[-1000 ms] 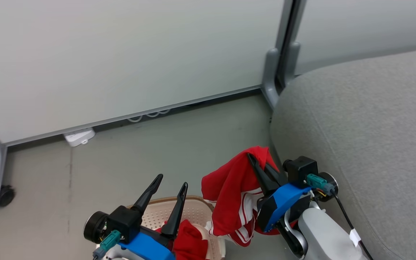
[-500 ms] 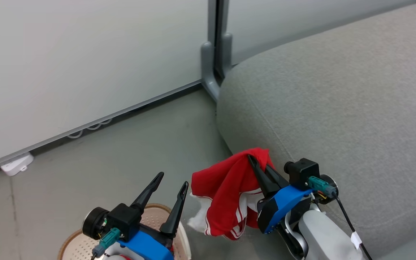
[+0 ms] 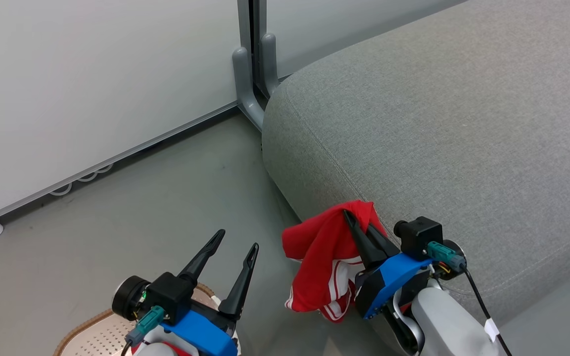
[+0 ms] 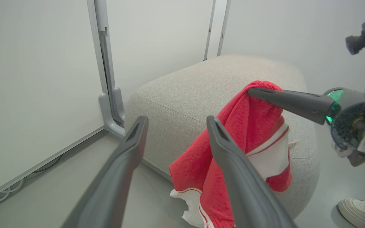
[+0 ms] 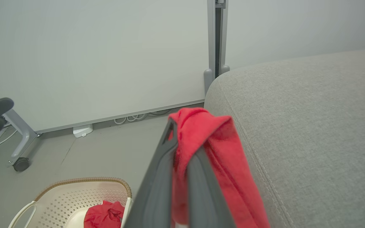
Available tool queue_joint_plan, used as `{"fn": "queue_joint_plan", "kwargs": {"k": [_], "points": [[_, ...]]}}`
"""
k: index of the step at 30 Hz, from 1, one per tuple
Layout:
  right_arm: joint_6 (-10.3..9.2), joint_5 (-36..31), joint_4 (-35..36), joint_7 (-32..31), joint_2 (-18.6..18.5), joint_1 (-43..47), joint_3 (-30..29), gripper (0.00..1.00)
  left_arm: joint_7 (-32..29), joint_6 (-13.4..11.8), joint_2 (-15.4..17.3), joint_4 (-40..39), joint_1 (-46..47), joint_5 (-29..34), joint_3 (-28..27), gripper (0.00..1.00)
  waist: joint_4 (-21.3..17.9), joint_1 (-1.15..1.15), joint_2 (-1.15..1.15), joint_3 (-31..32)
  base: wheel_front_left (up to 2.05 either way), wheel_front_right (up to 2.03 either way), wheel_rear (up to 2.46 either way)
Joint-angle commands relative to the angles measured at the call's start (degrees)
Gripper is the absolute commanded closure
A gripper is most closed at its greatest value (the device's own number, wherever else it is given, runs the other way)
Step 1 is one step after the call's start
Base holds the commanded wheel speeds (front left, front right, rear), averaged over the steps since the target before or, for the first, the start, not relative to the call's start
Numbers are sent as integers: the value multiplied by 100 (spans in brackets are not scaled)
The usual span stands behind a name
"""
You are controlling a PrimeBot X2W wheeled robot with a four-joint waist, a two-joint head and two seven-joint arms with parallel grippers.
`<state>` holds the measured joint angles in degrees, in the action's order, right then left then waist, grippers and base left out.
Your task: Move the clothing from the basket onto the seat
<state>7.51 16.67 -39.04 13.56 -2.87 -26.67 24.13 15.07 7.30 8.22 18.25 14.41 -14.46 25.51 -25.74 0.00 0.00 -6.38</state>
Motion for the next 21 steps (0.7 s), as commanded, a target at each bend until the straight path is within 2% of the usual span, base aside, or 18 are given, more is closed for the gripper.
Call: {"fn": "queue_joint_plan", "kwargs": {"k": [1,7,11,21], "points": [[-4,1,0,39,-2,36,-16,100,15,26,41,4,57,-2,-3,0,3,0,0,-5,0,0,0],[-4,-7,-4,57,-2,-112,-163,100,16,25,68,2,120,-26,35,0,49,0,0,-122,0,0,0],[-4,-339,9,-5,-69,-549,-633,100,15,26,111,-55,251,7,82,0,141,0,0,-349,0,0,0],[-5,-1032,403,-552,-906,-2112,-2293,100,16,26,308,-196,746,63,351,0,541,0,0,-1156,0,0,0]]}}
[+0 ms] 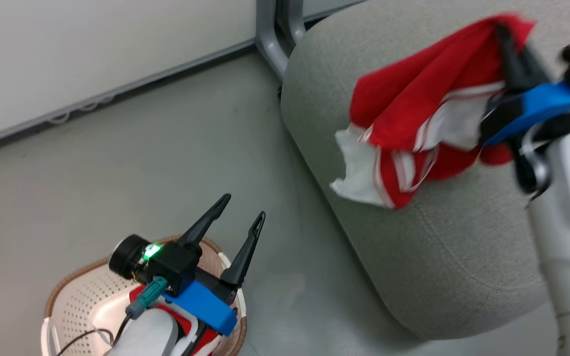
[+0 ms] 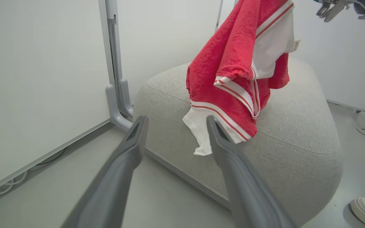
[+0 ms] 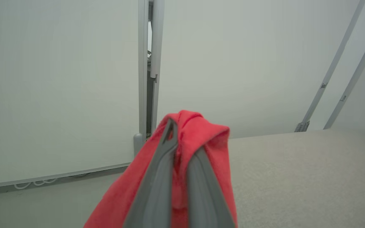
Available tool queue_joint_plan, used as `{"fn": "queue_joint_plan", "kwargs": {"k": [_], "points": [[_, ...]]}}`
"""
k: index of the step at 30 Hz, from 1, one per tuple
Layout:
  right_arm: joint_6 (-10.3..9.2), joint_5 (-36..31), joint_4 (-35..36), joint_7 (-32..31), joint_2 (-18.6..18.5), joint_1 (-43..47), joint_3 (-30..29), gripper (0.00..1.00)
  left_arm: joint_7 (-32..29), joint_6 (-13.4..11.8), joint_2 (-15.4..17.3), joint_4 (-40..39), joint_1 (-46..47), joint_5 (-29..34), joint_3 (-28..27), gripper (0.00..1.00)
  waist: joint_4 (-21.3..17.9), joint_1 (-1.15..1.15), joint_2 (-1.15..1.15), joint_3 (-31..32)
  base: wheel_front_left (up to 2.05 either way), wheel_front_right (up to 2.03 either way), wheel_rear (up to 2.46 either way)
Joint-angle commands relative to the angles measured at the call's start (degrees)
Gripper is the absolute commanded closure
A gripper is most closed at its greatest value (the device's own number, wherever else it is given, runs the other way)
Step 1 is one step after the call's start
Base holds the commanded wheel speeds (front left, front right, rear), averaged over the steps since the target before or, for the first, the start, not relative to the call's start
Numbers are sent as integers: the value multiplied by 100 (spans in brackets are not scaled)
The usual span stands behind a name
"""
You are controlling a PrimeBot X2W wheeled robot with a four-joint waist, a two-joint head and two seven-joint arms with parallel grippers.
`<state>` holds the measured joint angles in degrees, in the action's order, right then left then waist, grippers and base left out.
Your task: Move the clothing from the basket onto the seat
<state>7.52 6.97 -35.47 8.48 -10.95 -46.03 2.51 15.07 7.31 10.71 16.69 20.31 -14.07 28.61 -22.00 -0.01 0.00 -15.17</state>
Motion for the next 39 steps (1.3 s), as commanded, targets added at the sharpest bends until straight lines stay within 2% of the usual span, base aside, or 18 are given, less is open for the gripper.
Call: {"fn": "queue_joint_plan", "kwargs": {"k": [1,8,13,21,26,30,31,32,39], "points": [[-6,-93,84,-93,-172,-328,-292,100,15,24,80,-56,221,31,75,0,214,1,0,-367,0,0,0],[-6,-448,410,-458,-966,-1107,-1418,100,15,25,196,-268,810,-34,448,0,665,1,0,-1167,0,0,0],[-6,-695,593,-554,-1262,-1271,-2136,100,16,25,266,-406,1175,-32,619,0,910,1,0,-1640,0,0,0],[-6,-919,203,-553,-1168,-689,-2810,100,15,25,356,-488,1395,6,625,0,1137,1,0,-2019,0,0,0],[-6,-974,-177,-323,-997,-463,-3123,100,15,25,373,-474,1291,-28,589,0,1190,1,0,-1960,0,0,0],[-6,-1073,-358,-213,-899,-372,-3136,99,16,25,335,-458,1184,-36,501,0,1188,1,0,-1798,0,0,0],[-6,-1102,-390,-181,-895,-347,-3120,63,16,25,317,-455,1147,-39,487,0,1190,1,0,-1749,0,0,0],[-6,-1137,-417,-147,-896,-315,-3113,2,15,25,299,-448,1121,-43,475,0,1194,1,0,-1693,0,0,0],[-6,-1250,-531,12,-740,-68,-3019,0,15,25,159,-385,860,-112,316,0,1209,1,0,-1183,0,0,0]]}}
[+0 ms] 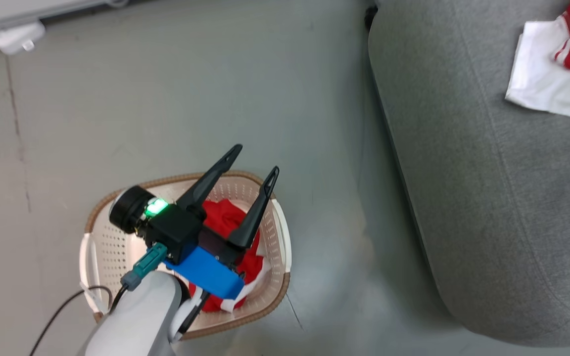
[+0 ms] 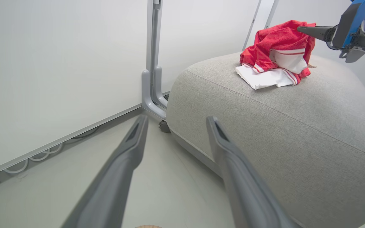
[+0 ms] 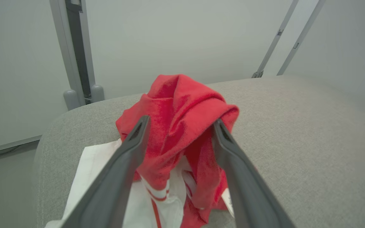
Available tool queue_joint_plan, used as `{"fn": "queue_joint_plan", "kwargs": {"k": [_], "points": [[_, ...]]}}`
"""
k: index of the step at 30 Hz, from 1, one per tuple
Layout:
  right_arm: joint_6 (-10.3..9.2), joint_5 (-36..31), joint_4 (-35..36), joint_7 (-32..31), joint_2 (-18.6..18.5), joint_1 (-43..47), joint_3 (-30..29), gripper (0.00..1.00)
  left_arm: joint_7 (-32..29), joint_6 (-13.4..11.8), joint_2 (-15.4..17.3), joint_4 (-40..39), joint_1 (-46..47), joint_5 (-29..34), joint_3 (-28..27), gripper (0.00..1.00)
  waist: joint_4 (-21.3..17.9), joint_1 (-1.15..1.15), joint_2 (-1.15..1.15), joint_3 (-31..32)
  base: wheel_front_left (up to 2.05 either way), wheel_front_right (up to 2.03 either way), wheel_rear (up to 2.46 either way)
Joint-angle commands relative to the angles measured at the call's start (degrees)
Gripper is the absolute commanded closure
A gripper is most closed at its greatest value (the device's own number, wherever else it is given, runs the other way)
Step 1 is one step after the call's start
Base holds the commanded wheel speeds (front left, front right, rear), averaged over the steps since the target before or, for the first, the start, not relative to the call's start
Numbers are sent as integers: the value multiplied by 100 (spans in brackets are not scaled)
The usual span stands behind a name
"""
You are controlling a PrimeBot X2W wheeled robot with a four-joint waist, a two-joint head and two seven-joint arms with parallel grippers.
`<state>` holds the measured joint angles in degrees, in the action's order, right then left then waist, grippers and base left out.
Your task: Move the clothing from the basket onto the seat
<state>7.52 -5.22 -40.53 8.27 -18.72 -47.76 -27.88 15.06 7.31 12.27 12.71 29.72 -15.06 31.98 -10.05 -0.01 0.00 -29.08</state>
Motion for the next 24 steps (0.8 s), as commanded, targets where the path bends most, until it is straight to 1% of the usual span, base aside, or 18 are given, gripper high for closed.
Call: {"fn": "queue_joint_plan", "kwargs": {"k": [1,4,7,11,16,21,24], "points": [[-6,-52,-31,45,63,176,66,0,17,25,-30,16,-154,-37,-70,0,20,1,0,305,0,0,0],[-6,-146,-59,142,122,427,290,0,17,25,-153,33,-426,-80,-237,0,60,1,0,710,0,0,0],[-6,-93,0,218,244,724,532,0,17,25,-241,35,-724,-93,-444,0,110,1,0,1057,0,0,0],[-6,7,287,369,418,1231,784,0,17,25,-370,23,-1136,-104,-787,0,225,1,0,1493,0,0,0],[-6,182,886,436,666,1942,1115,0,17,25,-512,8,-1568,-50,-1209,0,430,1,0,1900,0,0,0],[-5,304,1629,356,941,2696,1405,0,16,24,-641,40,-1947,-7,-1650,0,687,1,0,2191,0,0,0],[-6,268,2115,238,1069,3142,1617,0,17,24,-684,100,-2142,11,-1898,0,814,1,0,2292,0,0,0]]}}
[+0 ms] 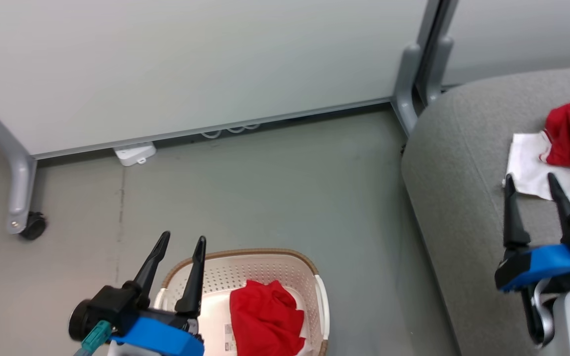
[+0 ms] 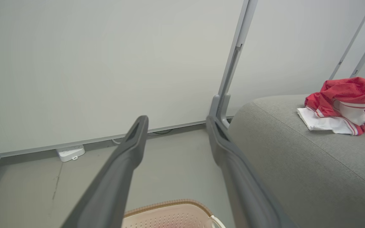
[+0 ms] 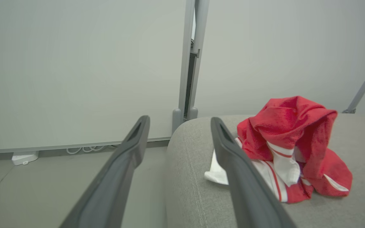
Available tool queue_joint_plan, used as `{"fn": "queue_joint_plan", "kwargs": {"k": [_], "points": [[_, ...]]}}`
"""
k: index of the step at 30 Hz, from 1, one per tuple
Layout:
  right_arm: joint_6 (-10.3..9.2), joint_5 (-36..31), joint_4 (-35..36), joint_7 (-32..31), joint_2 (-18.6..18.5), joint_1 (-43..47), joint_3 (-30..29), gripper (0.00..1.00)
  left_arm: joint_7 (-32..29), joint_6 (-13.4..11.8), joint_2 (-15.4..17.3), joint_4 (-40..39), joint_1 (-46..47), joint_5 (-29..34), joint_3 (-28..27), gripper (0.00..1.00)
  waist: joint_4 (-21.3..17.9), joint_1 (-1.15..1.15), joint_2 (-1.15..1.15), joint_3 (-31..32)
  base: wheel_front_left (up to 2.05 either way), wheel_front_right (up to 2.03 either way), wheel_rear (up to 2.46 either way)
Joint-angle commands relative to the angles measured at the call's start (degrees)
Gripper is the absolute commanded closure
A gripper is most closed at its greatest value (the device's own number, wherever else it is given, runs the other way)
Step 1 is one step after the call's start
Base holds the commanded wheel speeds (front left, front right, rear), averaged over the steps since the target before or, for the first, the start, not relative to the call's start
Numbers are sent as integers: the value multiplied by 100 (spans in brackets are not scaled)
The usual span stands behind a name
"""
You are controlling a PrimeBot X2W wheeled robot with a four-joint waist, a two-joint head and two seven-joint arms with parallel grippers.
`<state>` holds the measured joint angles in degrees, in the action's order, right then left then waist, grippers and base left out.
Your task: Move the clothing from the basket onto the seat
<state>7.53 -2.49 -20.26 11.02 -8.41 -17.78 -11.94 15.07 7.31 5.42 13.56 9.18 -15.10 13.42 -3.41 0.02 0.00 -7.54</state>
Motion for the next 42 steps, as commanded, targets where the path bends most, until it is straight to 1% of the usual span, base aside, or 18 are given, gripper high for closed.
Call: {"fn": "queue_joint_plan", "kwargs": {"k": [1,6,14,24,37,42], "points": [[-7,-74,245,-71,51,293,82,0,15,24,-16,32,-136,26,-115,0,202,-2,0,165,0,0,0],[-7,-138,851,-249,241,868,492,0,15,24,-79,72,-367,129,-474,0,390,-2,0,265,0,0,0],[-7,5,1331,-386,454,1392,915,0,15,25,-139,148,-539,208,-880,0,571,-2,0,444,0,0,0],[-7,119,1631,-491,552,1641,885,0,15,25,-172,233,-446,219,-1036,0,625,-2,0,466,0,0,0],[-7,295,1666,-469,561,1572,875,0,15,25,-194,222,-382,231,-1049,0,560,-2,0,337,0,0,0],[-7,296,1712,-465,561,1477,883,0,15,25,-204,196,-310,229,-1000,0,523,-2,0,181,0,0,0]]}}
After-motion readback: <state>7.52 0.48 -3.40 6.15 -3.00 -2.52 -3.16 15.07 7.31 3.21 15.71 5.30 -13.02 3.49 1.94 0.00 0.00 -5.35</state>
